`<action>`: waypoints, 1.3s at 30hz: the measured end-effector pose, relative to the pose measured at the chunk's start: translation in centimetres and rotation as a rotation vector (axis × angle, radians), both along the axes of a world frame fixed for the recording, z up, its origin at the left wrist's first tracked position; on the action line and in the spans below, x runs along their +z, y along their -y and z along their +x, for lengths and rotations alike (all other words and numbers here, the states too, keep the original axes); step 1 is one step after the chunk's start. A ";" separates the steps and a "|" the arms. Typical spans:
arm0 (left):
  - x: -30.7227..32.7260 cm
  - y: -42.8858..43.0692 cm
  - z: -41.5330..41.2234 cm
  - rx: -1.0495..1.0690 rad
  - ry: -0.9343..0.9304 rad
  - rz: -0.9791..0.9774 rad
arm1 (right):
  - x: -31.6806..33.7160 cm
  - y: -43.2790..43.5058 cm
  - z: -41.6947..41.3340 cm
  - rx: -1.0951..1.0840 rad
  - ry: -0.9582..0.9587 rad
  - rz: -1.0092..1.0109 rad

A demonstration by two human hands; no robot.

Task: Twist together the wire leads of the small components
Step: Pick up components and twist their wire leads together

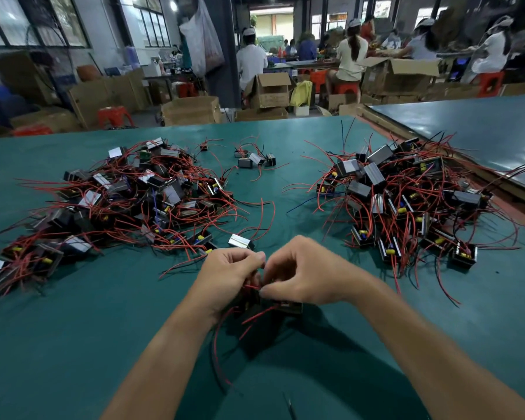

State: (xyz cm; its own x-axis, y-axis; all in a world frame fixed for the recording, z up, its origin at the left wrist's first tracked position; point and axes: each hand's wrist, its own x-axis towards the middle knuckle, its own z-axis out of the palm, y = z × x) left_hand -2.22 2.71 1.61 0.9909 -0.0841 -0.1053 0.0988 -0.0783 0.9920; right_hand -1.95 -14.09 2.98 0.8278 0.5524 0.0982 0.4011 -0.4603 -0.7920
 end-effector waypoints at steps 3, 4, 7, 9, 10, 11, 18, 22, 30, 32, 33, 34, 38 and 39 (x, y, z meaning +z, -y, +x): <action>-0.1 0.0 0.2 0.048 -0.039 -0.017 | -0.5 -0.3 0.1 0.001 0.024 -0.063; 0.0 -0.1 0.3 0.062 -0.056 -0.023 | -0.5 -0.3 0.2 0.000 0.021 -0.067; 0.3 -0.2 0.4 0.054 -0.083 -0.052 | -0.5 0.2 0.7 -0.047 -0.001 -0.033; 0.5 -0.1 0.3 0.060 -0.033 -0.038 | -0.4 0.6 1.1 -0.093 0.015 -0.034; 0.4 -0.2 0.3 0.094 0.037 0.017 | -0.4 0.8 1.3 -0.109 0.024 -0.038; 0.4 -0.2 0.2 0.142 0.137 0.107 | -0.5 0.9 1.5 -0.124 0.033 -0.044; 0.3 -0.9 -0.2 0.027 0.385 0.425 | -0.6 1.2 1.8 -0.154 0.089 -0.009; -0.4 -0.7 -0.3 0.040 0.372 0.610 | -0.8 1.1 1.8 -0.144 0.072 -0.004; -0.5 -0.6 -0.1 0.083 0.326 0.664 | -1.2 1.0 2.1 -0.198 0.079 0.028; -0.4 -0.7 -0.1 0.090 0.324 0.635 | -1.2 1.1 2.2 -0.209 0.087 0.019; -0.4 -0.7 0.0 0.087 0.320 0.608 | -1.2 1.0 2.2 -0.211 0.092 0.010; -0.4 -0.7 0.0 0.078 0.309 0.575 | -1.2 1.0 2.2 -0.209 0.098 0.002; -0.2 -0.5 0.1 0.045 0.203 0.384 | -1.0 0.9 1.9 -0.192 0.107 -0.010; -0.2 -0.5 0.1 0.043 0.186 0.355 | -0.9 0.9 1.9 -0.192 0.109 -0.010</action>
